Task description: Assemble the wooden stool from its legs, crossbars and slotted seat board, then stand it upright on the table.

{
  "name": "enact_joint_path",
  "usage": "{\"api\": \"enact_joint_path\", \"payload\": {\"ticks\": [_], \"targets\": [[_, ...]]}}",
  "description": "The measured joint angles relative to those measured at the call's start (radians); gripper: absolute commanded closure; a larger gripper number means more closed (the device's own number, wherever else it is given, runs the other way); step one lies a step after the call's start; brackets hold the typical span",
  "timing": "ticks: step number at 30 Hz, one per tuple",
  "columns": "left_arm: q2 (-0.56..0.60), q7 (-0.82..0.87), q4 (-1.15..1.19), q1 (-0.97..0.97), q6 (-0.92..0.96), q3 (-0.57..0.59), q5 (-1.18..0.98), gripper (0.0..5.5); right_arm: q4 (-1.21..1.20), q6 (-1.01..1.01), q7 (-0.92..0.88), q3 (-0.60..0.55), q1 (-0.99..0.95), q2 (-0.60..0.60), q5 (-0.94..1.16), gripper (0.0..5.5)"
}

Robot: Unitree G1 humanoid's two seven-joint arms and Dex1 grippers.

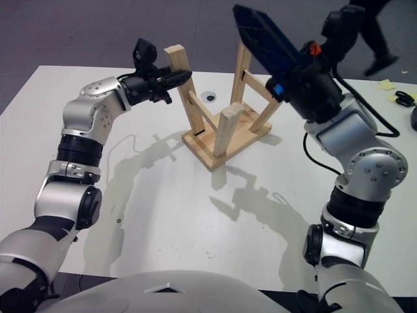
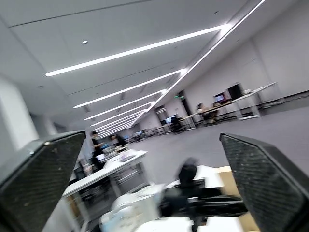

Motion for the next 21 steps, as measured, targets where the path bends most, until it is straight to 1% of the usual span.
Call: {"api": "enact_joint_path", "payload": {"ticks": [1, 4, 6, 10, 16, 21], "targets": [[0.000, -0.004, -0.006, 0.001, 0.000, -0.002, 0.000, 4.45, 0.013, -0.006, -0.005, 0.012, -0.002, 0.001, -0.038, 0.10], [0.002, -0.019, -0.038, 0.011, 0.000, -0.010, -0.001, 4.45, 0.086, -0.043, 0.030, 0.122, -0.012, 0.001, -0.252, 0.10], [0.001, -0.031, -0.046, 0.017, 0.001, -0.014, -0.003, 4.45, 0.144, -0.084, 0.089, 0.199, -0.018, 0.001, -0.399, 0.10], [0.000, -0.037, -0.060, 0.020, 0.001, -0.019, -0.003, 4.45, 0.268, -0.174, 0.186, 0.275, -0.044, 0.013, -0.591, 0.10], [-0.001, -0.043, -0.071, 0.021, 0.002, -0.024, -0.003, 4.45, 0.327, -0.209, 0.281, 0.324, -0.051, 0.053, -0.726, 0.10], [-0.002, -0.043, -0.074, 0.024, 0.002, -0.024, -0.003, 4.45, 0.330, -0.211, 0.302, 0.332, -0.056, 0.095, -0.778, 0.10]]}}
